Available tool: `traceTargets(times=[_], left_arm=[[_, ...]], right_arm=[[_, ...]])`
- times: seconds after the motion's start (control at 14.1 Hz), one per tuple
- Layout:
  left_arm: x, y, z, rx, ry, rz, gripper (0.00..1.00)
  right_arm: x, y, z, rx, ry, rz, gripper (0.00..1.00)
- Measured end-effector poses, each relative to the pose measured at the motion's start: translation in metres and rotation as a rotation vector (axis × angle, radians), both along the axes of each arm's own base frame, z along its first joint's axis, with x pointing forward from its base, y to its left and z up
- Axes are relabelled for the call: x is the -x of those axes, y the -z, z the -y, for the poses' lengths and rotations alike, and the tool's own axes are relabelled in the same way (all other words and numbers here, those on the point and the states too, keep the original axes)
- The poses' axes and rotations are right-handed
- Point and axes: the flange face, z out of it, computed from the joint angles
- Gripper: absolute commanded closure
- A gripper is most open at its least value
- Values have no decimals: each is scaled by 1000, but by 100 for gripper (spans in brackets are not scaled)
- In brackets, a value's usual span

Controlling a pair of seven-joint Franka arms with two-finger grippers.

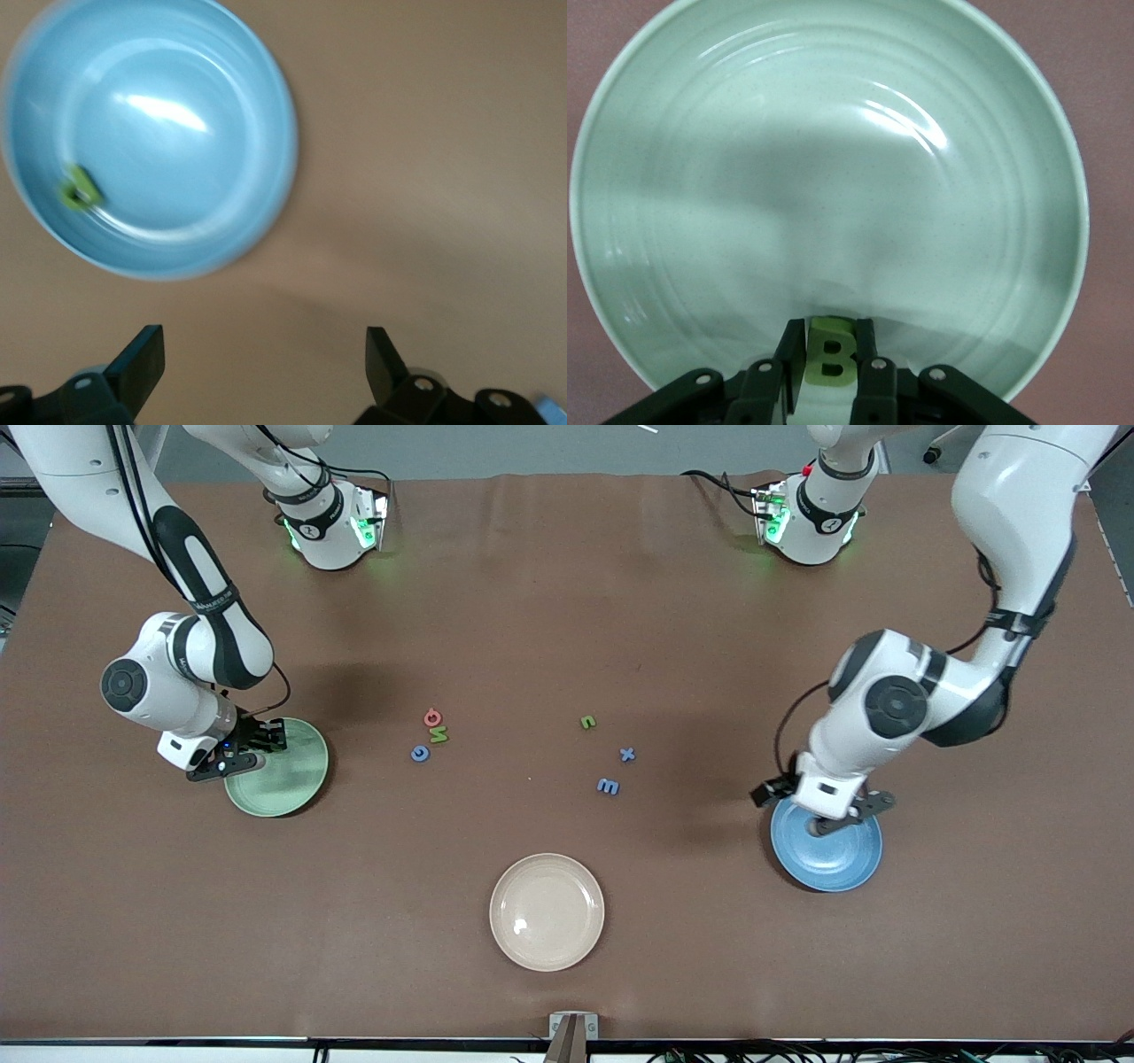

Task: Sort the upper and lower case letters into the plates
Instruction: 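Release B and reach blue G while the left gripper reaches blue x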

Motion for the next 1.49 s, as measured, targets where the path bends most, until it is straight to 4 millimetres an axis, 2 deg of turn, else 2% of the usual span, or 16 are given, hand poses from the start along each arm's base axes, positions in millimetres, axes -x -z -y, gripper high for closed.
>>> traceTargets(times=[0.07, 0.28, 0.5, 0.71, 0.78, 0.99, 1.13, 1.2, 1.34, 1.49], left_arm=[[9, 1, 22, 2, 6, -4, 0], [37, 10, 83, 7, 13, -24, 1], [56, 16, 140, 34, 7, -35, 3], [74, 25, 200, 65, -4, -50, 9], [80, 33, 215, 64, 6, -58, 10], [91, 60, 234, 26, 31, -69, 20], [92, 70, 233, 8, 33, -73, 34], [91, 72, 231, 0, 42, -68, 38], [88, 77, 227, -25, 74, -44, 38], [89, 83, 227, -38, 91, -38, 38]], right_arm=[[0, 0, -2, 1, 5, 0, 13], [-4, -9, -18, 1, 37, -22, 11], [-19, -51, -49, 1, 95, -71, 10], [-38, -95, -92, 20, 209, -84, 10], [-43, -103, -109, 29, 260, -78, 5], [-45, -111, -164, 54, 380, -63, 2], [-45, -112, -204, 68, 451, -55, 2], [-47, -111, -222, 74, 485, -52, 2], [-52, -99, -250, 80, 541, -37, 2], [-56, -77, -265, 77, 586, -14, 2]])
